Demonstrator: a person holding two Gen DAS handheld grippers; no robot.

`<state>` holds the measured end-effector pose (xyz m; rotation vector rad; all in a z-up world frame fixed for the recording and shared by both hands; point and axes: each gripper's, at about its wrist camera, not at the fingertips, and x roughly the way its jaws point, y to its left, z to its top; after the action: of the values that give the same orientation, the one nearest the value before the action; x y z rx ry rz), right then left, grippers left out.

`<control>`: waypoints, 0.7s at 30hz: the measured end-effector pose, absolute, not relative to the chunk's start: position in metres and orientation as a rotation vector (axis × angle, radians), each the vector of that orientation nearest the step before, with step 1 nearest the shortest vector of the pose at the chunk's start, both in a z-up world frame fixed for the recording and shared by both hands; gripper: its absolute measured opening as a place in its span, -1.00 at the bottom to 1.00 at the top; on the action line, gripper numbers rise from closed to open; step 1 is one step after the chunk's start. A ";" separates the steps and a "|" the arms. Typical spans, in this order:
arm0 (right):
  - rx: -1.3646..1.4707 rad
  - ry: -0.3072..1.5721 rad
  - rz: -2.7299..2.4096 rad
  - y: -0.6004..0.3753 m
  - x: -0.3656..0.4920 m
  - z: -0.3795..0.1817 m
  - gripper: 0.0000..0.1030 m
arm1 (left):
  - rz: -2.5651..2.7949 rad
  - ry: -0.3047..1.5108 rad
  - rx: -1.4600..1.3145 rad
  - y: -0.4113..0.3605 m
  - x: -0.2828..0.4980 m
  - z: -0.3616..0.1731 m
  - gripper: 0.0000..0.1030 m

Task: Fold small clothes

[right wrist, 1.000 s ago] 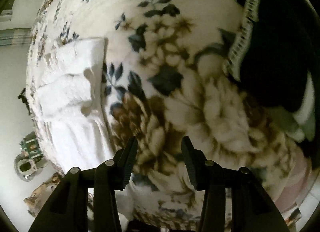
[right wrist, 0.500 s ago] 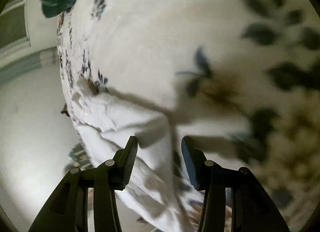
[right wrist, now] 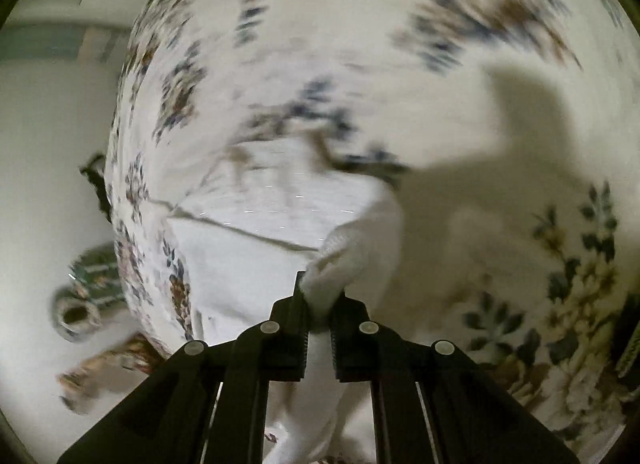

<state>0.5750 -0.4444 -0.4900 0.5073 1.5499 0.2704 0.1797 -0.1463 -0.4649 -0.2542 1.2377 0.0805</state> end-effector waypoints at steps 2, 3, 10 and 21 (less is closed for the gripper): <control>0.410 1.539 0.277 -0.386 0.593 -0.470 -0.83 | 0.095 1.226 -0.322 -0.116 0.176 -0.469 -0.94; 0.377 1.541 0.275 -0.359 0.602 -0.466 -0.83 | 0.104 1.222 -0.364 -0.098 0.174 -0.474 -0.94; 0.094 1.568 0.243 -0.157 0.643 -0.493 -0.84 | 0.172 1.201 -0.553 0.009 0.167 -0.515 -0.95; 0.035 1.698 0.178 -0.055 0.669 -0.584 -0.38 | 0.136 1.295 -0.704 0.098 0.186 -0.596 -0.80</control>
<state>0.6691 -0.0550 -0.5842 0.0353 1.6982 0.1778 0.1859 0.0976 -0.5965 -0.7037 1.2954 0.1362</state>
